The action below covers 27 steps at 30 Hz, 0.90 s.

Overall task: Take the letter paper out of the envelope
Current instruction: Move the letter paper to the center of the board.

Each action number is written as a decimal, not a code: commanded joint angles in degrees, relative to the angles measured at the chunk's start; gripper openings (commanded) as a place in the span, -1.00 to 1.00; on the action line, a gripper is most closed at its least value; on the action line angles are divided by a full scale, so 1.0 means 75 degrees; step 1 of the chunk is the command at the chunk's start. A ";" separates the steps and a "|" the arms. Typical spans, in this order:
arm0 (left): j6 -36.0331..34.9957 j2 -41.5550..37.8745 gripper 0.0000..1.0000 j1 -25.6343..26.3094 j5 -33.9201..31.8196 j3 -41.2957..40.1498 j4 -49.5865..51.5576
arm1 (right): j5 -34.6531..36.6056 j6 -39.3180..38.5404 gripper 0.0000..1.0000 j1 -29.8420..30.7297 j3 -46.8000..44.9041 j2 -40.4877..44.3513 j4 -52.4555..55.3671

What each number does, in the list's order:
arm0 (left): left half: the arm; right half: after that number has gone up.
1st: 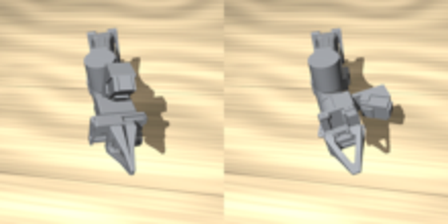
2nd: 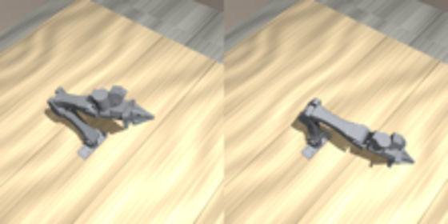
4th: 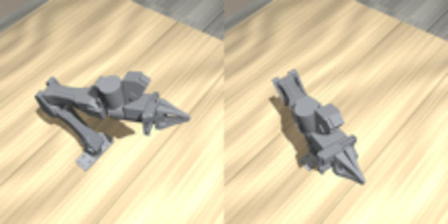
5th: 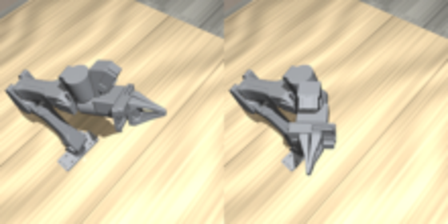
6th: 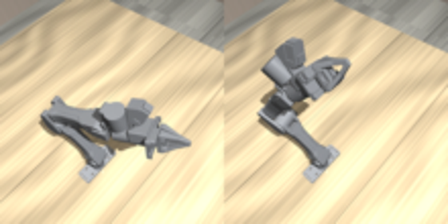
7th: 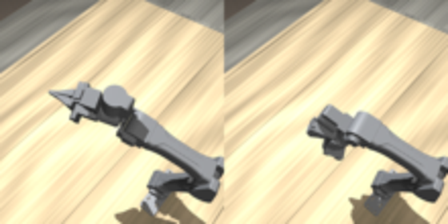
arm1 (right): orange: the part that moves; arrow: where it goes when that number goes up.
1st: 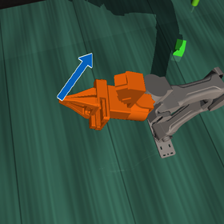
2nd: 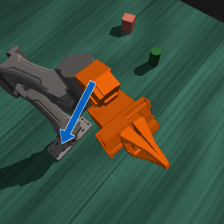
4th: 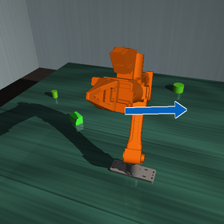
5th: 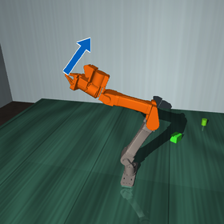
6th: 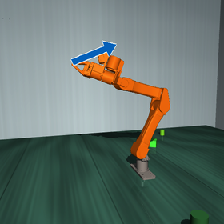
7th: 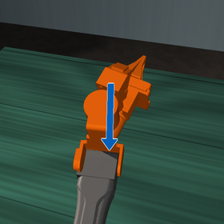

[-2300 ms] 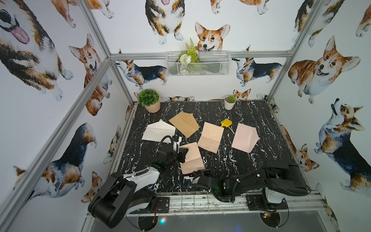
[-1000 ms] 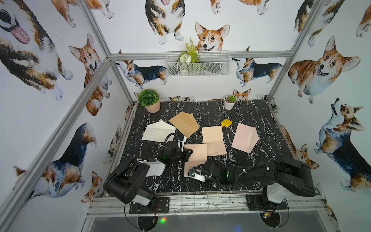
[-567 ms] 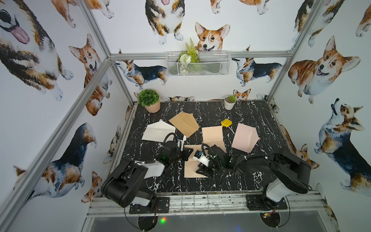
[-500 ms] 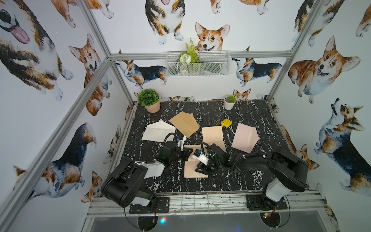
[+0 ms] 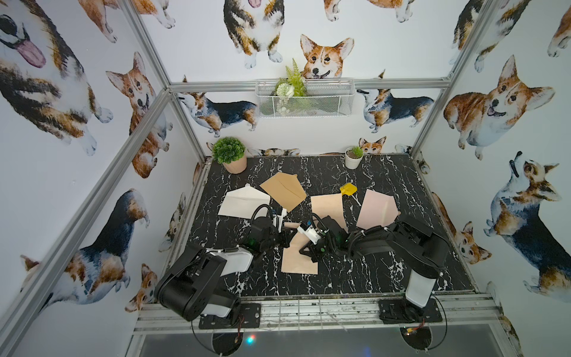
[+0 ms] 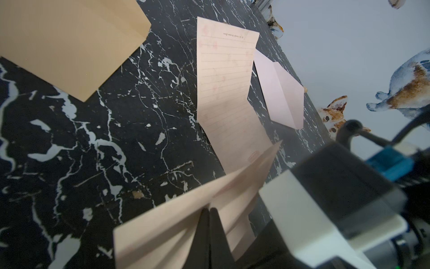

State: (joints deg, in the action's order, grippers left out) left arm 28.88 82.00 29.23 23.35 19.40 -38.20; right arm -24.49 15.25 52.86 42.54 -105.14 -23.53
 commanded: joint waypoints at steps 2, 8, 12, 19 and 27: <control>-0.0087 -0.0116 -1.00 -0.0007 -0.0101 -0.0031 -0.0008 | -0.0088 0.0372 -1.00 -0.0005 0.0167 -0.0409 -0.0241; -0.0179 -0.0299 -1.00 -0.0007 -0.0312 -0.0045 0.0227 | -0.0285 0.0685 -1.00 -0.0017 0.0400 -0.0928 -0.0446; -0.0242 -0.0551 -1.00 -0.0007 -0.0797 -0.0035 0.0705 | -0.0516 0.0725 -1.00 -0.0017 0.0792 -0.1219 -0.0275; -0.0418 -0.1454 -1.00 -0.0007 -0.1816 -0.0256 0.1413 | -0.0934 0.1093 -1.00 -0.0028 0.1565 -0.1999 -0.0224; -0.0360 -0.1442 -1.00 -0.0007 -0.2434 -0.0043 0.2153 | -0.1232 0.1658 -1.00 -0.0110 0.2016 -0.2410 -0.0374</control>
State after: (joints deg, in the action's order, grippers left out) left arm 26.06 71.02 29.23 7.49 18.83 -23.68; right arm -34.46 24.86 52.34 57.30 -121.38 -32.21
